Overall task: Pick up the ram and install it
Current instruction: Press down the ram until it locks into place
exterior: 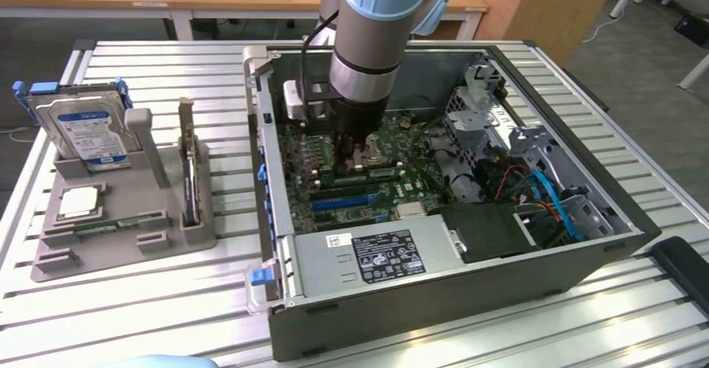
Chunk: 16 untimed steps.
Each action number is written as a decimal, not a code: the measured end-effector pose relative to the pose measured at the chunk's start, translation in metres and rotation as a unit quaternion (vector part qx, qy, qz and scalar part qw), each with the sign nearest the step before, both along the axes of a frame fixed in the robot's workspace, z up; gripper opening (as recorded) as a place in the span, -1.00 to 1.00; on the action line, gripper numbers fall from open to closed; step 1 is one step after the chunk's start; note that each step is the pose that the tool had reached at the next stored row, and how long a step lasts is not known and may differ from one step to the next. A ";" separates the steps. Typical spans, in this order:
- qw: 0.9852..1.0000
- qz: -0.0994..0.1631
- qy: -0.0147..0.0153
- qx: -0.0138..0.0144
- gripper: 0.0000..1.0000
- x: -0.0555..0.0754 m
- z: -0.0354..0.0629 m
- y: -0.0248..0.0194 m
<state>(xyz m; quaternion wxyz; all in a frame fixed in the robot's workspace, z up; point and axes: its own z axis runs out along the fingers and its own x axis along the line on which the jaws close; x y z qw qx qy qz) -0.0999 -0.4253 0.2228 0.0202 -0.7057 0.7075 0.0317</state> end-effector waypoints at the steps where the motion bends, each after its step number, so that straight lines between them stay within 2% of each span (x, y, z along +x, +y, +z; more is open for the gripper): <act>1: 1.000 0.000 0.000 0.000 -0.80 0.000 -0.0005 0.0000; 6: 1.000 0.000 0.000 0.000 -0.80 0.000 -0.0014 0.0000; 11: 1.000 0.000 -0.001 0.002 -0.80 0.001 -0.0002 -0.0005; 13: 1.000 0.000 0.000 0.002 -0.80 0.002 0.0019 -0.0008; 16: 1.000 0.000 0.000 0.004 -0.80 0.003 0.0069 -0.0010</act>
